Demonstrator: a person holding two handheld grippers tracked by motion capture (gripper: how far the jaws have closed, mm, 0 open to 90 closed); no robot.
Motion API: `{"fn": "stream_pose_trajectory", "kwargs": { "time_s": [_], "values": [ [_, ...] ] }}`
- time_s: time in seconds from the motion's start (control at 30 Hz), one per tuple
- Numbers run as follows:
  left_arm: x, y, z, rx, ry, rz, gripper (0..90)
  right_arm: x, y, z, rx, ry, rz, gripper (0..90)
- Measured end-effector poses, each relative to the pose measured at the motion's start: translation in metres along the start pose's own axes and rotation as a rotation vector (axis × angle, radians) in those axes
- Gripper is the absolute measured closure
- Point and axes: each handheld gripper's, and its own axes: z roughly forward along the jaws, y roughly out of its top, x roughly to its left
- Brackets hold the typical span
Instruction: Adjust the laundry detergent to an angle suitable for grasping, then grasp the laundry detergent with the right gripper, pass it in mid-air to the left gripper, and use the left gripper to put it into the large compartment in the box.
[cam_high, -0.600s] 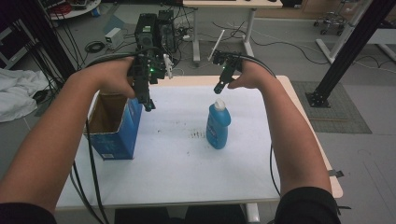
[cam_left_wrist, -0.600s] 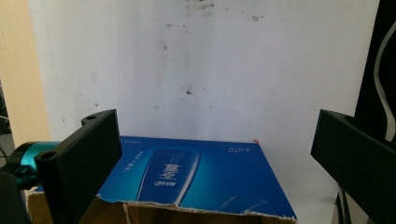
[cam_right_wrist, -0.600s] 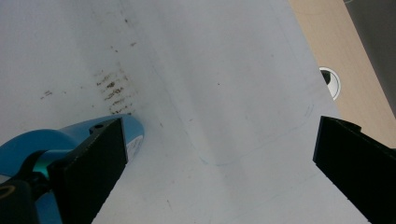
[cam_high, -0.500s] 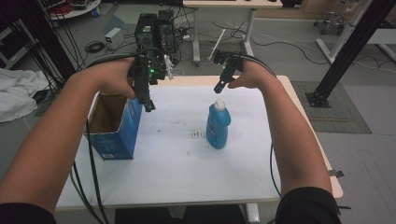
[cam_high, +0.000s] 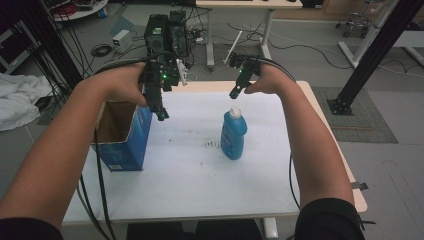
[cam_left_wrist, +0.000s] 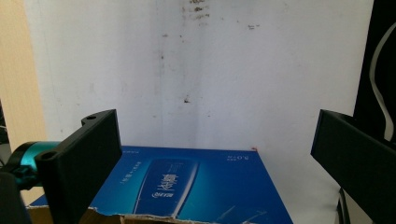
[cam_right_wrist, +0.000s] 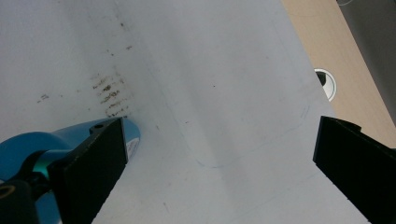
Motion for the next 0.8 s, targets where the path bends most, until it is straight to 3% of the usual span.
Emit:
{"fn": "stream_pose_trajectory", "kwargs": {
  "time_s": [0.47,0.67,0.8],
  "values": [
    [-0.006,-0.005,0.007,0.008,-0.002,0.002,1.6,0.003,0.005,0.003,0.001,-0.006,0.004,2.0],
    [-0.014,-0.011,0.011,-0.019,0.005,-0.014,1.7,0.007,0.008,0.003,-0.034,-0.027,0.009,2.0],
    [-0.023,-0.015,0.011,-0.037,0.006,-0.017,1.6,0.014,0.009,-0.003,-0.104,-0.050,0.006,2.0]
  ]
}}
